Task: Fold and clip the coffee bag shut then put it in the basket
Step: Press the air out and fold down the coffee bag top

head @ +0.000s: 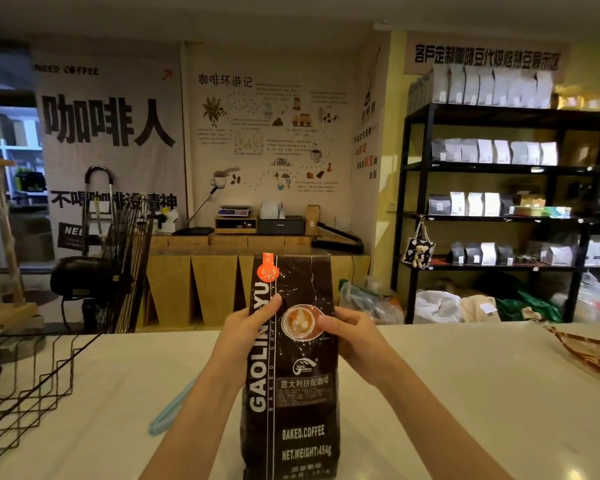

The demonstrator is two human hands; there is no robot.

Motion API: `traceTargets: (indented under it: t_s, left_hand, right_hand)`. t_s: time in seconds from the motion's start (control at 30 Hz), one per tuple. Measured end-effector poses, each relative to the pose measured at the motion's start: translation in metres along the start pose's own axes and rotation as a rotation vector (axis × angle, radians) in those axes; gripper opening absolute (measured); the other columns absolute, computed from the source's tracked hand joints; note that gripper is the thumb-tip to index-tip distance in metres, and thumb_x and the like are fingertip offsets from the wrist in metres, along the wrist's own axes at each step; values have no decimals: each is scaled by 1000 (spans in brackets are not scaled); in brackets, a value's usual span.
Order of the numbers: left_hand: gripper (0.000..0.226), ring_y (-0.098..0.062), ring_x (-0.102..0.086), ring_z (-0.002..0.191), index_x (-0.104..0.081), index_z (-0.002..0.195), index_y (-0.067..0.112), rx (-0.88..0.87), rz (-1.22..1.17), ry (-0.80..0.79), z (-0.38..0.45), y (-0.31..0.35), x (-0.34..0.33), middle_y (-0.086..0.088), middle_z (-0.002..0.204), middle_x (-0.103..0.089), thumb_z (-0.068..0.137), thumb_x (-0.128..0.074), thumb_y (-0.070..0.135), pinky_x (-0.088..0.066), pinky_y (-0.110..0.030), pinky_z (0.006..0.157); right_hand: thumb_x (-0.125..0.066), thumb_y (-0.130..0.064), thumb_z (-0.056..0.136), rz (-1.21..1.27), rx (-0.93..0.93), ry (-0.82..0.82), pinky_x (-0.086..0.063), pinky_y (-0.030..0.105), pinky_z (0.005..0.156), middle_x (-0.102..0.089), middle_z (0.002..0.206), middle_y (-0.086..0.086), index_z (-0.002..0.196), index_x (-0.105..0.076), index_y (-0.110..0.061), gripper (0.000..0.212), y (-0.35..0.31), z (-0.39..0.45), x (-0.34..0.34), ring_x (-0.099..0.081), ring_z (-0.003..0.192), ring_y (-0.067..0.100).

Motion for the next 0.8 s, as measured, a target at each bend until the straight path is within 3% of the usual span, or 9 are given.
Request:
traceTargets:
  t_s: [0.27,0.37,0.43,0.5,0.6,0.63,0.7,0.73,0.8]
  left_hand:
    - [31,-28,-72,75,-67,97,6,9,-45,10,-3,1,1,-15,85,-75,75,-67,29,-57,-38,70]
    - [38,-20,-71,77,-61,110,9,-123,40,85,-8,17,2,-6,92,-74,77,-66,27,-56,-33,70]
    - [60,-12,-60,103,-45,129,17,-394,320,254,-20,48,4,4,119,-59,75,-68,31,-49,-30,84]
    - [69,-14,-39,127,-35,136,20,-824,801,409,-48,92,-23,2,137,-43,76,-64,39,-33,-32,102]
    - [47,-22,-33,133,-53,122,23,-1340,1277,221,-65,113,-107,-7,141,-44,81,-48,46,-22,-37,109]
    - [45,-23,-33,134,-56,119,23,-1360,1401,121,-56,113,-128,-7,141,-46,83,-44,47,-19,-39,110]
    - [47,-24,-32,135,-54,121,22,-1150,1690,-30,-17,109,-151,-7,141,-45,85,-40,50,-15,-42,112]
    - [49,-25,-39,130,-54,120,19,-977,1805,-74,4,106,-151,-8,136,-49,86,-40,51,-21,-44,110]
    - [50,-25,-58,97,-62,102,10,-644,1809,-147,35,100,-142,-10,101,-64,85,-43,52,-43,-42,89]
  right_hand:
    - [-70,-25,65,0,47,20,-55,26,69,-76,83,6,86,-73,-9,27,-1,0,0,-70,82,19]
    - [-69,-29,66,8,43,22,-54,29,76,-76,90,3,92,-71,-16,29,-1,-2,-2,-70,88,18]
    - [-69,-32,65,1,31,9,-52,29,79,-75,93,-1,93,-70,-22,29,1,-5,-4,-69,91,14]
    - [-70,-30,66,12,28,-2,-52,31,82,-75,95,-3,94,-68,-26,29,3,-7,-6,-69,94,14]
    - [-68,-26,70,66,36,-31,-49,35,87,-73,106,4,112,-63,-19,44,3,-10,-8,-66,103,21]
    - [-68,-26,71,74,32,-37,-49,34,88,-72,109,5,116,-61,-16,47,3,-12,-9,-65,105,22]
    - [-65,-23,76,66,28,-45,-50,29,85,-72,107,2,113,-62,-18,38,3,-15,-10,-66,104,18]
    - [-63,-22,79,54,32,-44,-51,26,83,-73,104,0,109,-64,-22,30,2,-17,-10,-66,102,16]
    - [-61,-22,83,31,42,-22,-51,21,78,-74,100,-6,101,-66,-29,20,0,-20,-11,-67,97,11]
Point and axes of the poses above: each hand's wrist, its own z-axis towards the middle knuckle, its own x-axis out of the back of the hand, y = z × x, the point moved 10 cm from there along z, towards the middle knuckle
